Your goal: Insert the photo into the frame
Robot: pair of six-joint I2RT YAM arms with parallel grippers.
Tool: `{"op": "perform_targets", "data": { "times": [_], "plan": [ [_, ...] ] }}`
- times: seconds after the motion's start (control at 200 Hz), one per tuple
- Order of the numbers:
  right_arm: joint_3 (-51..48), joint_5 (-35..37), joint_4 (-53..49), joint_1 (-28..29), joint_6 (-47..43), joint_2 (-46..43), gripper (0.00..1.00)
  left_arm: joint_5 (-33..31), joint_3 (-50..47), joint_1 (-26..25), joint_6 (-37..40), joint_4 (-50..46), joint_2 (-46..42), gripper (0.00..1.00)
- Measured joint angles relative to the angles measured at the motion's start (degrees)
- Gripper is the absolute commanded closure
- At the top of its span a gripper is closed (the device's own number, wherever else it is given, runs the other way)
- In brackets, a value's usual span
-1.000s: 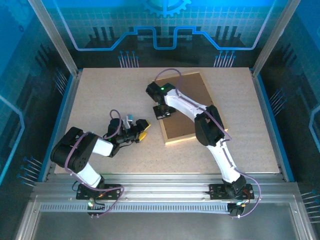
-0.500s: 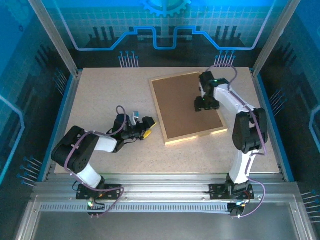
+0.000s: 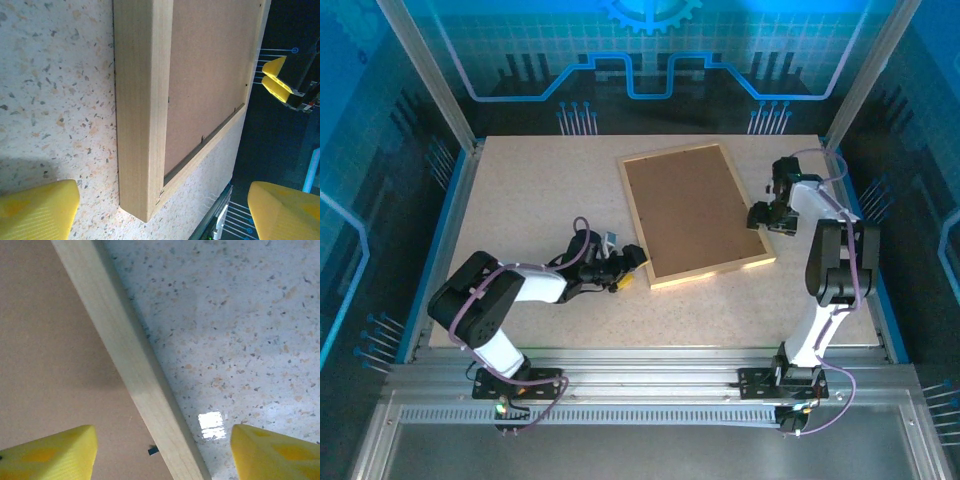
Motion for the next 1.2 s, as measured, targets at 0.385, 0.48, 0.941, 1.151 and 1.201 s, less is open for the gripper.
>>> {"op": "perform_targets", "data": {
  "times": [0.385, 0.48, 0.941, 1.151, 1.201],
  "plan": [
    [-2.43, -0.44, 2.51, 0.07, -1.25, 2.43, 0.56, 0.00, 2.08, 0.02, 0.00, -2.71, 0.96, 0.10],
    [-2.54, -1.51, 2.82, 0.11, -1.81, 2.43, 0.66, 0.52, 2.95, 0.02, -0.02, -2.69, 1.77, 0.10],
    [-4.22, 1.64, 3.56, 3.26, -3.80, 0.72, 0.89, 0.74, 4.42, 0.02, 0.17, -2.73, 3.10, 0.10],
    [-4.22, 1.79, 3.17, 3.50, -4.81, 0.46, 1.00, 0.74, 4.42, 0.02, 0.20, -2.71, 3.10, 0.10],
    [-4.22, 1.77, 3.02, 3.52, -4.94, 0.44, 1.00, 0.74, 4.42, 0.02, 0.20, -2.69, 3.10, 0.10]
  ]
}}
